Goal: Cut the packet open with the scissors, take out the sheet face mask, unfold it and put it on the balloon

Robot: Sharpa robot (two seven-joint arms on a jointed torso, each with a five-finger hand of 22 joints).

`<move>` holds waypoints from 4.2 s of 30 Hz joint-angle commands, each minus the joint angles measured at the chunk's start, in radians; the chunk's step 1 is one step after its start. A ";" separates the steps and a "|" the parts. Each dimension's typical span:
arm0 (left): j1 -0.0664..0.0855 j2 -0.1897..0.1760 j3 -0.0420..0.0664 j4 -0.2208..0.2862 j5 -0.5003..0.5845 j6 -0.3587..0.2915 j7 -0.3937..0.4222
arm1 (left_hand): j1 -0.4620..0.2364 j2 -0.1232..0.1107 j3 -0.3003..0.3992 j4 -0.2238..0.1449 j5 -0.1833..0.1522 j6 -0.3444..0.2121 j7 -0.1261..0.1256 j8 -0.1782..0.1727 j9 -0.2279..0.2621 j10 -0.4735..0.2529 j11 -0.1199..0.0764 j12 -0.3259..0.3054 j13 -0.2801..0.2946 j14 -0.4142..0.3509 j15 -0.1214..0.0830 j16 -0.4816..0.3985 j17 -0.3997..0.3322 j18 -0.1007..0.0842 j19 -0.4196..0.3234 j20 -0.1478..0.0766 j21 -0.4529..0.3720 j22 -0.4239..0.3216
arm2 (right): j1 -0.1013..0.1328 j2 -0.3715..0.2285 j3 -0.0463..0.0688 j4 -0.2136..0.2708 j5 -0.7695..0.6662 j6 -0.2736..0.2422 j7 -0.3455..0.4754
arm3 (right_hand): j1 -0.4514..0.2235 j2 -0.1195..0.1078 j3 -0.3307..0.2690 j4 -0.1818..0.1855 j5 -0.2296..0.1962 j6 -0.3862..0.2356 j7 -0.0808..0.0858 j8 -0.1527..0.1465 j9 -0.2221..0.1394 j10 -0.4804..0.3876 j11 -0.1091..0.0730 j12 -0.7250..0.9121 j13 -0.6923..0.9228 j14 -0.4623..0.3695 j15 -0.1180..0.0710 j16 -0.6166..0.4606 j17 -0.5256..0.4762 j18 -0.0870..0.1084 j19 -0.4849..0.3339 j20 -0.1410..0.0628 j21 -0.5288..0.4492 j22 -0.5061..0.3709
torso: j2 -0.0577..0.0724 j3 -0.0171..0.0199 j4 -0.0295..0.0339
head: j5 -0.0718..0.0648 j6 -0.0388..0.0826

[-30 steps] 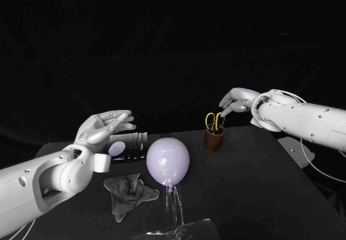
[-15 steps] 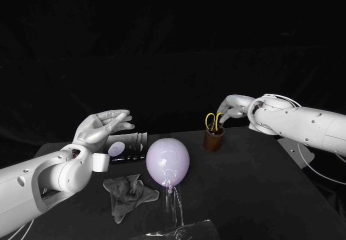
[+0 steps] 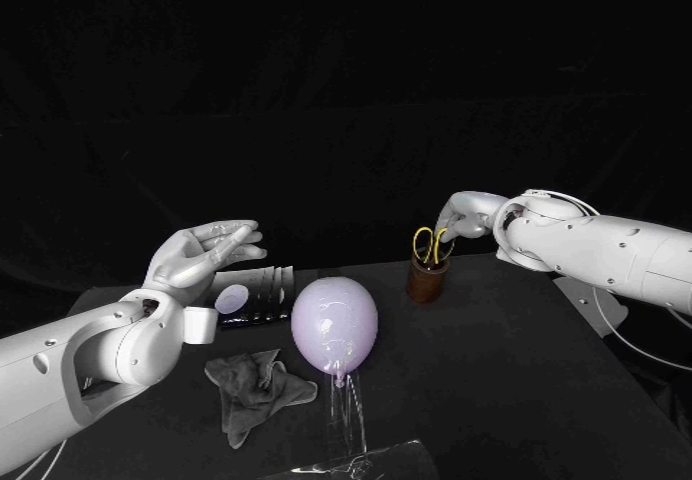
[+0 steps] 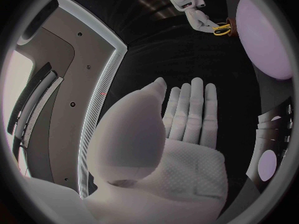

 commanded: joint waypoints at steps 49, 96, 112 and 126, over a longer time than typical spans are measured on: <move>0.018 0.179 0.000 -0.328 -0.030 0.081 -0.057 | 0.004 -0.007 -0.030 -0.002 0.003 -0.068 0.007 -0.044 -0.003 -0.123 0.049 -0.051 -0.007 -0.148 0.066 -0.263 -0.122 0.002 -0.095 0.050 -0.173 -0.117 | 0.180 0.175 0.017 -0.038 0.624 -0.086 -0.219 | -0.322 -0.245 0.785 0.011 0.005 -0.065 -0.012 0.133 0.259 0.126 -0.043 -0.040 0.021 0.005 -0.023 -0.019 -0.123 -0.004 -0.045 -0.023 -0.037 -0.027 | 0.001 -0.0078 0.0072 | 0.006 0.054; 0.019 0.514 -0.002 -0.761 -0.130 0.301 -0.374 | 0.021 0.065 -0.337 0.018 0.002 -0.339 0.071 -0.132 -0.037 -0.377 0.109 -0.033 -0.002 -0.424 0.136 -0.478 -0.278 -0.059 -0.398 0.050 -0.404 -0.235 | -0.003 0.460 0.030 -0.028 0.818 -0.369 -0.095 | -0.330 -0.270 0.840 0.032 0.043 -0.069 -0.013 0.138 0.278 0.133 -0.045 -0.041 0.026 0.008 -0.026 -0.025 -0.142 -0.007 -0.031 -0.026 -0.030 -0.011 | 0.011 -0.0207 0.0142 | 0.146 0.038; 0.018 0.532 -0.003 -0.775 -0.144 0.309 -0.324 | 0.100 0.147 -0.336 -0.001 0.002 -0.155 0.005 -0.049 0.028 -0.294 0.061 -0.010 -0.001 -0.318 0.099 -0.460 -0.259 -0.014 -0.390 0.050 -0.408 -0.232 | -0.004 0.456 0.033 0.005 0.810 -0.362 -0.098 | -0.331 -0.271 0.842 0.032 0.044 -0.069 -0.013 0.138 0.278 0.132 -0.045 -0.041 0.026 0.008 -0.026 -0.025 -0.143 -0.007 -0.029 -0.026 -0.029 -0.009 | 0.008 -0.0201 0.0165 | 0.146 0.031; 0.018 0.514 -0.003 -0.767 -0.146 0.350 -0.311 | 0.205 0.251 -0.224 0.004 0.003 -0.003 -0.020 0.013 0.047 -0.099 0.017 0.036 0.002 -0.032 0.042 -0.349 -0.192 0.008 -0.084 0.053 -0.299 -0.194 | -0.004 0.452 0.033 -0.003 0.801 -0.373 -0.104 | -0.331 -0.273 0.846 0.035 0.046 -0.071 -0.012 0.137 0.280 0.130 -0.044 -0.042 0.026 0.008 -0.026 -0.024 -0.142 -0.008 -0.028 -0.026 -0.028 -0.008 | 0.009 -0.0214 0.0168 | 0.139 0.026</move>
